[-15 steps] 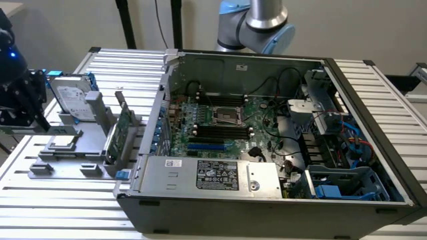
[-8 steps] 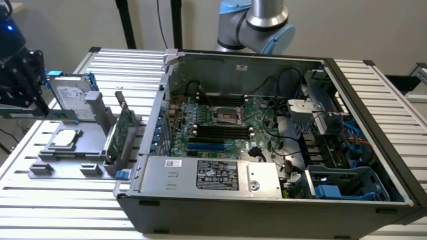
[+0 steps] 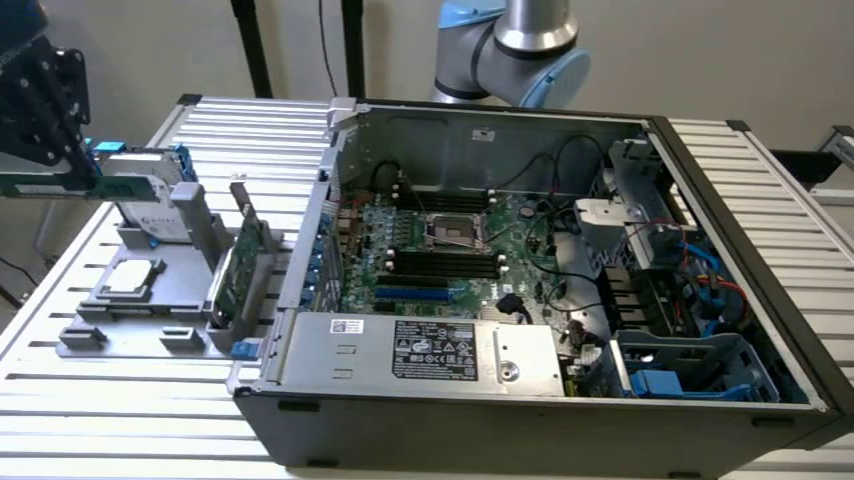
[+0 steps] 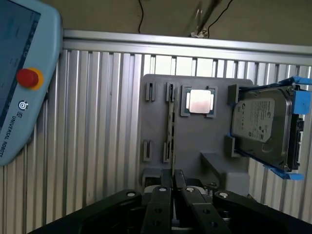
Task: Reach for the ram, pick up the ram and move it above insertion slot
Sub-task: 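Pick up the ram and move it above insertion slot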
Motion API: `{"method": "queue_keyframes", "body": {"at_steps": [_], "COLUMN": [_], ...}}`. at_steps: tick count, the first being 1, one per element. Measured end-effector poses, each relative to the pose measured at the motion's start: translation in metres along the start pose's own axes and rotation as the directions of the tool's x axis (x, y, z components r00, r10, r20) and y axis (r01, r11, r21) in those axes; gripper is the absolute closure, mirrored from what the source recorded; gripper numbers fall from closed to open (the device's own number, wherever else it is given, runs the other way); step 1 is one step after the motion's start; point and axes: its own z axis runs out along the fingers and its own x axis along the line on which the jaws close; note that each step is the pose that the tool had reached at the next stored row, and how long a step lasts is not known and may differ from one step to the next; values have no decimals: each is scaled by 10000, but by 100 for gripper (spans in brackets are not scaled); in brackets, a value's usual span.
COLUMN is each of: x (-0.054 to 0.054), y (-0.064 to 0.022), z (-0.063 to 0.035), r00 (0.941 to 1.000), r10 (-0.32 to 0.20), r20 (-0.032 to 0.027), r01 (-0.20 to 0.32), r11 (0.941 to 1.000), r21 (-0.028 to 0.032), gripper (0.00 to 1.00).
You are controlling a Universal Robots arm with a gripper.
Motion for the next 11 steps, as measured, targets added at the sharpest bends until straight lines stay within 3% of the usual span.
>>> {"method": "queue_keyframes", "body": {"at_steps": [4, 11], "x": [-70, -129], "y": [-66, -261], "z": [-85, -101], "r00": [10000, 10000], "r10": [-1, 0], "r20": [0, 4], "r01": [1, 0], "r11": [10000, 10000], "r21": [1, 2], "gripper": [87, 87]}}
